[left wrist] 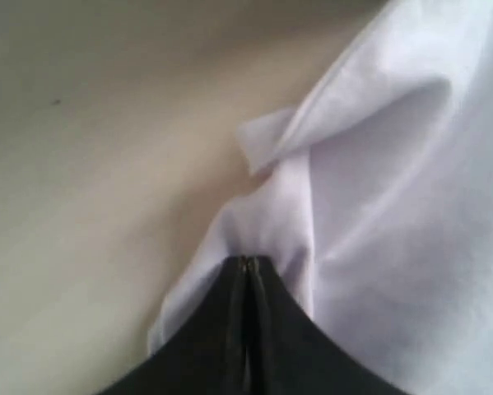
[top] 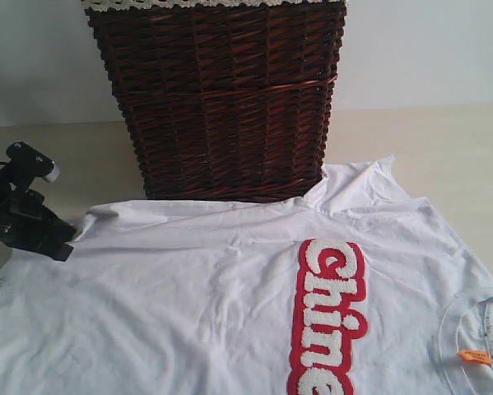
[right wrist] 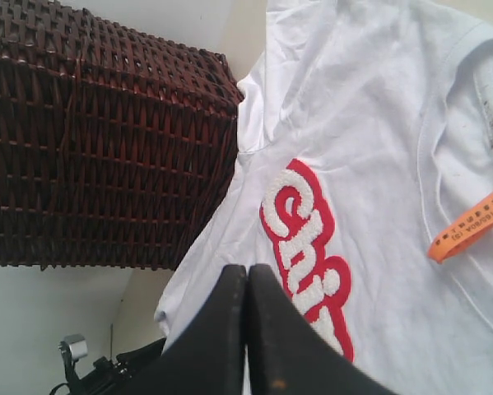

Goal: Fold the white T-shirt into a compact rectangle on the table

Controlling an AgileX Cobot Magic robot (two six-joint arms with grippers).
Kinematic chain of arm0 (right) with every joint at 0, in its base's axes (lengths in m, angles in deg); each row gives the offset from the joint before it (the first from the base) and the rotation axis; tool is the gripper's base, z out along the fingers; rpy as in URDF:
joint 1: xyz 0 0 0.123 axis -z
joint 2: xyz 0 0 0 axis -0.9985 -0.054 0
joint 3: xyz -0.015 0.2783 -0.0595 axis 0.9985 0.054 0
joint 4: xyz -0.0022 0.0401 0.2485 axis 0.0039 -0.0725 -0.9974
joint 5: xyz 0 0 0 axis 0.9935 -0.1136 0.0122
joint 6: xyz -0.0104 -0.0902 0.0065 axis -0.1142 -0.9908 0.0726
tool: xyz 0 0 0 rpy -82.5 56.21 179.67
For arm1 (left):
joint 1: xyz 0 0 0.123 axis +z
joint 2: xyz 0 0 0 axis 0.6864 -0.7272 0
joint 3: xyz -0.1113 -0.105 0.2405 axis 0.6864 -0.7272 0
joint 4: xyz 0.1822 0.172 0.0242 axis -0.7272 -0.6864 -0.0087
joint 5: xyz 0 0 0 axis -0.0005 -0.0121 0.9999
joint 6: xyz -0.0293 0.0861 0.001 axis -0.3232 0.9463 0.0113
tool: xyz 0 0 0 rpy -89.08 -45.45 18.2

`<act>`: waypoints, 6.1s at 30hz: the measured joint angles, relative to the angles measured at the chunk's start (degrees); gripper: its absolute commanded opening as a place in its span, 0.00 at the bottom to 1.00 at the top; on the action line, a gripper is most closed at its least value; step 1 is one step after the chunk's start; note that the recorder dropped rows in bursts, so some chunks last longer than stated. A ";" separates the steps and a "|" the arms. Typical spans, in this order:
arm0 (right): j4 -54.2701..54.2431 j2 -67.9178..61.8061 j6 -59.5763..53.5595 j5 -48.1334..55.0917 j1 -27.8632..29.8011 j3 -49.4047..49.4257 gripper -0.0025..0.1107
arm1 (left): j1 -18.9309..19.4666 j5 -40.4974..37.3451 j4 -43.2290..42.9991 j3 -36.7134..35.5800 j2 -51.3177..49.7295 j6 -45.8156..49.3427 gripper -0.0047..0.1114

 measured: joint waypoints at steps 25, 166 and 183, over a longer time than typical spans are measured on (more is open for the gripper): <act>0.00 0.00 0.00 0.00 0.00 0.00 0.02 | 1.77 -18.97 -32.29 -19.06 12.15 -1.35 0.04; 8.81 -9.96 -4.28 -16.03 -0.65 0.00 0.02 | 7.42 -15.85 -65.30 -13.50 13.63 0.11 0.04; 23.00 -64.09 -4.28 -27.00 -0.65 -11.31 0.02 | 7.42 -15.85 -65.30 -13.50 13.63 0.11 0.04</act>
